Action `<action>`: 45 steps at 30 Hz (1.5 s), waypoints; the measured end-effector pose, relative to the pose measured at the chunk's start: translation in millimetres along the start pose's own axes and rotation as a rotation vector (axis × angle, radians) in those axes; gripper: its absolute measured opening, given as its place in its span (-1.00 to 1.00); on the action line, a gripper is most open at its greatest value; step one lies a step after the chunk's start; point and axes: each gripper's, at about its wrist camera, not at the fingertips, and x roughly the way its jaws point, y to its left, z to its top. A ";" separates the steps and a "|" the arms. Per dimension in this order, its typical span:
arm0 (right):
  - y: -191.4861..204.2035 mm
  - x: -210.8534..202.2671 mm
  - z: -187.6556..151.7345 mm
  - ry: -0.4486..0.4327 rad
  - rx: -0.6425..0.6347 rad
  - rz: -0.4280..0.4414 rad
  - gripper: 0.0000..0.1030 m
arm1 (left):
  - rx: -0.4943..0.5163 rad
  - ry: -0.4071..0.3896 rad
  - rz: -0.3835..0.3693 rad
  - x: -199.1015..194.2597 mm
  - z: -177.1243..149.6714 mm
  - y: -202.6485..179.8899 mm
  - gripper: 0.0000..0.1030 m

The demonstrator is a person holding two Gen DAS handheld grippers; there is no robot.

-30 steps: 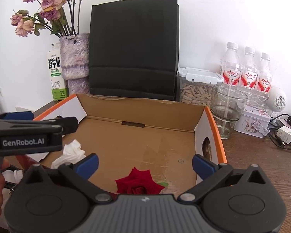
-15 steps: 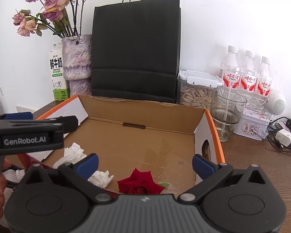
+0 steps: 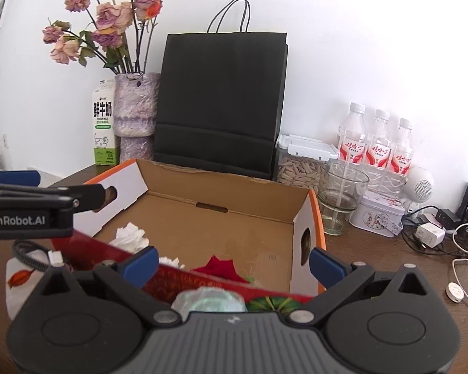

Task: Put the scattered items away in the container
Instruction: 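Move both grippers back toward the white cap and navy pouch, then grasp the white bottle cap with the left gripper while the right gripper grasps the navy pouch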

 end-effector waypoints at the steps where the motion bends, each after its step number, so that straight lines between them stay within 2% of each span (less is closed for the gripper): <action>1: 0.0 -4.4 -2.6 0.002 0.001 0.000 1.00 | 0.002 0.006 -0.001 -5.4 -2.6 1.1 1.00; 11: -7.5 -58.7 -43.4 0.034 0.043 0.009 1.00 | 0.017 0.077 -0.022 -55.8 -34.6 9.2 1.00; 20: -11.1 -85.3 -87.8 0.126 0.074 0.028 1.00 | 0.008 0.183 -0.049 -84.4 -65.5 10.3 1.00; 30: -9.7 -89.5 -116.8 0.214 0.083 0.065 1.00 | 0.004 0.295 -0.075 -91.7 -95.5 6.3 1.00; 35: -7.0 -89.4 -117.7 0.215 0.077 0.078 1.00 | 0.026 0.319 -0.094 -88.1 -104.0 -2.1 1.00; 41: -8.6 -84.5 -120.9 0.233 0.088 0.071 1.00 | 0.046 0.326 -0.113 -82.9 -108.4 -10.1 0.90; 45: -7.9 -83.3 -121.3 0.234 0.085 0.072 1.00 | 0.047 0.326 -0.118 -81.6 -108.9 -10.4 0.68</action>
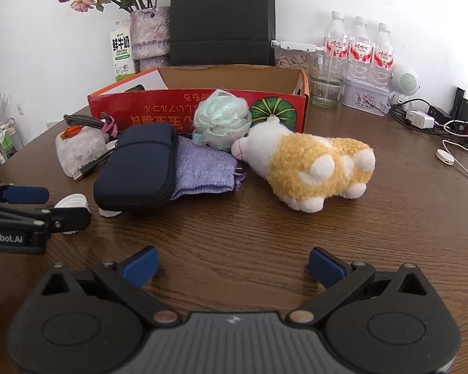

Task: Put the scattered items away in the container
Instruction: 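Grasp the white bottle cap with the left gripper while the right gripper grasps the navy pouch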

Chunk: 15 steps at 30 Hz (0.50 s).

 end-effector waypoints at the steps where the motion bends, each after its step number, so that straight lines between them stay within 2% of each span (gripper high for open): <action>1: 0.1 0.2 0.1 -0.001 -0.001 0.001 1.00 | -0.002 0.000 -0.002 0.2 -0.3 0.4 0.60; 4: 0.6 0.4 0.8 -0.002 -0.001 0.005 1.00 | 0.007 -0.004 -0.009 -0.4 -0.9 -0.3 0.30; 6: 1.1 0.7 1.1 -0.003 -0.002 0.005 1.00 | 0.029 -0.010 -0.022 -1.0 -1.4 -2.8 0.03; 7: 1.4 0.7 1.4 -0.004 -0.002 0.004 1.00 | 0.036 -0.014 -0.027 -1.4 -1.4 -3.5 -0.21; 15: 8.1 -1.8 8.3 -0.023 -0.009 0.015 1.00 | 0.019 -0.042 -0.045 -6.9 0.3 1.7 -0.22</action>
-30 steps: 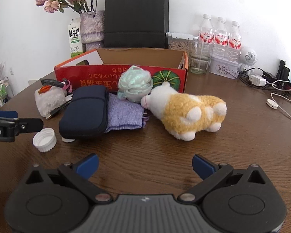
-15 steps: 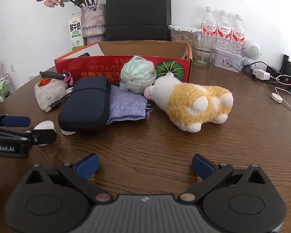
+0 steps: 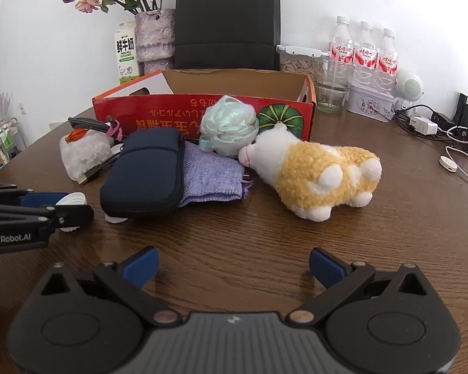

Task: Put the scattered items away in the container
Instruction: 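Grasp the white bottle cap with the left gripper while the right gripper grasps the navy pouch, then carry the cap and pouch with both grippers over the cardboard box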

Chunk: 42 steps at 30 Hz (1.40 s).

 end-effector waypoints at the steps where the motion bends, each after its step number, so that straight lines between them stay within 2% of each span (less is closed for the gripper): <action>1: 2.0 -1.0 2.8 -0.008 -0.001 0.009 1.00 | -0.004 -0.007 0.002 -1.7 0.9 1.3 -0.22; 6: 16.4 -2.3 23.7 -0.051 0.005 0.089 1.00 | -0.045 -0.041 0.022 -11.5 5.1 18.3 -0.22; 11: 41.4 11.7 47.8 -0.068 -0.058 0.114 0.97 | -0.093 -0.069 0.060 -22.3 7.4 41.8 -0.22; 14: 57.9 30.8 60.7 -0.046 -0.108 0.108 0.81 | -0.114 -0.080 0.074 -27.8 7.4 53.4 -0.22; 18: 73.2 55.8 71.5 -0.013 -0.144 0.086 0.73 | -0.138 -0.089 0.083 -32.8 5.1 65.9 -0.22; 21: 78.2 72.5 74.9 0.024 -0.142 0.076 0.71 | -0.152 -0.090 0.084 -34.6 4.0 73.8 -0.22; 24: 78.1 81.5 73.5 0.051 -0.131 0.078 0.57 | -0.161 -0.094 0.082 -35.8 4.0 79.4 -0.22; 26: 78.2 81.5 72.5 0.052 -0.127 0.083 0.36 | -0.166 -0.097 0.080 -36.5 3.9 81.8 -0.22; 32: 73.6 74.2 71.4 0.026 -0.101 0.104 0.22 | -0.175 -0.100 0.075 -34.9 5.5 86.3 -0.22; 42: 66.6 54.4 73.1 -0.025 -0.090 0.130 0.17 | -0.177 -0.115 0.068 -34.8 13.3 85.7 -0.22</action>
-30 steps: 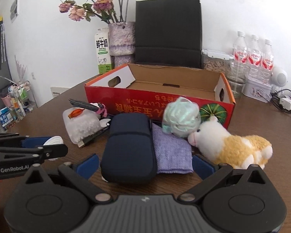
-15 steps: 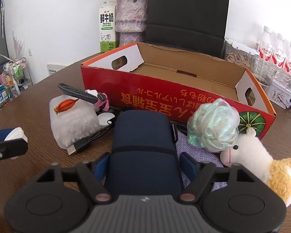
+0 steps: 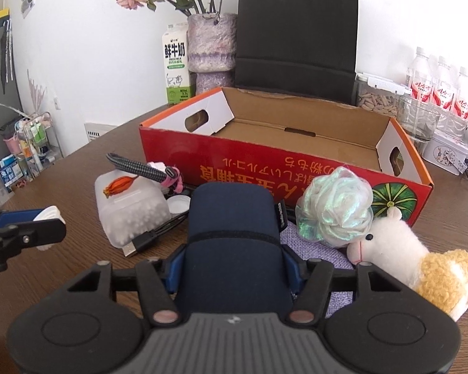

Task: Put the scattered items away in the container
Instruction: 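Carry the cap and pouch with both grippers over the cardboard box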

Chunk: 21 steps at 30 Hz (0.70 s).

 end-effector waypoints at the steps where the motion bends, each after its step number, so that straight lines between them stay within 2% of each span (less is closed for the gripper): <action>1: -0.7 -4.1 1.2 -0.012 0.001 0.006 0.17 | 0.003 -0.005 -0.001 -0.1 2.1 -1.4 -0.22; 7: -5.6 -24.7 15.7 -0.093 0.014 0.030 0.17 | 0.010 -0.070 -0.015 -3.4 24.8 -10.0 -0.22; 12: -17.7 -36.6 39.9 -0.186 0.039 0.027 0.17 | 0.019 -0.149 -0.024 0.7 59.5 -23.5 -0.22; 21: -49.2 -20.1 80.7 -0.273 0.105 -0.016 0.17 | 0.003 -0.242 -0.060 37.7 117.2 -51.7 -0.22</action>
